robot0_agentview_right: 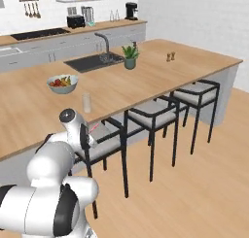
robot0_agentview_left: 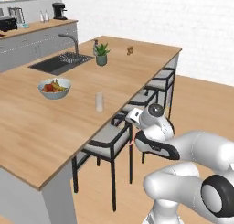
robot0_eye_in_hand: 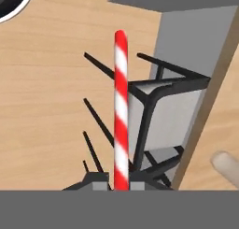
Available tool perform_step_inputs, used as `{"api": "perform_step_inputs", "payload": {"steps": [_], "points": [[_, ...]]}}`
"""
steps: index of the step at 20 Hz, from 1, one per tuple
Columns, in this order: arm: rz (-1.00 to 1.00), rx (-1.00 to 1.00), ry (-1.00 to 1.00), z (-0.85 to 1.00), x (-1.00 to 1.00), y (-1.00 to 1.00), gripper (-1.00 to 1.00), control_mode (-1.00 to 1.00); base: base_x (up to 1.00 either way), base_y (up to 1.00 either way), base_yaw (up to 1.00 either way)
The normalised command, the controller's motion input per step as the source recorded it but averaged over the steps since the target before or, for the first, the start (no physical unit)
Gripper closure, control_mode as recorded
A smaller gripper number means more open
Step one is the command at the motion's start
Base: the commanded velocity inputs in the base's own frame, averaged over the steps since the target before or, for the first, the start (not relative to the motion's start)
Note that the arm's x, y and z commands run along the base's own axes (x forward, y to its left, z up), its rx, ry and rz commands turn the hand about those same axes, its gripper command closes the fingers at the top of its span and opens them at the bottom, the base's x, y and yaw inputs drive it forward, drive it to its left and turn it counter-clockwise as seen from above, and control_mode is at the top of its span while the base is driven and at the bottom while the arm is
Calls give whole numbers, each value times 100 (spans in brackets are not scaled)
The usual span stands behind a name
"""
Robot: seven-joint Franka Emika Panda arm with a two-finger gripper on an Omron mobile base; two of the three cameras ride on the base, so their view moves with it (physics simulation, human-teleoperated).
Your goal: Take a straw from the drawer in front and place it inside the glass cup on the dining counter.
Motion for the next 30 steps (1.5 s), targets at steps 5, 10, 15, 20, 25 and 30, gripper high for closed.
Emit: {"api": "perform_step_inputs", "payload": {"steps": [5, 10, 15, 20, 25, 30], "points": [[0, 0, 0, 0, 0, 0, 100, 100, 72, -50, 23], [0, 0, 0, 0, 0, 0, 100, 100, 43, -25, 30], [0, 0, 0, 0, 0, 0, 100, 100, 46, -19, 34], [0, 0, 0, 0, 0, 0, 100, 100, 60, -26, 35], [0, 0, 0, 0, 0, 0, 100, 100, 63, -22, 38], [0, 0, 0, 0, 0, 0, 100, 100, 44, -7, 39]]}}
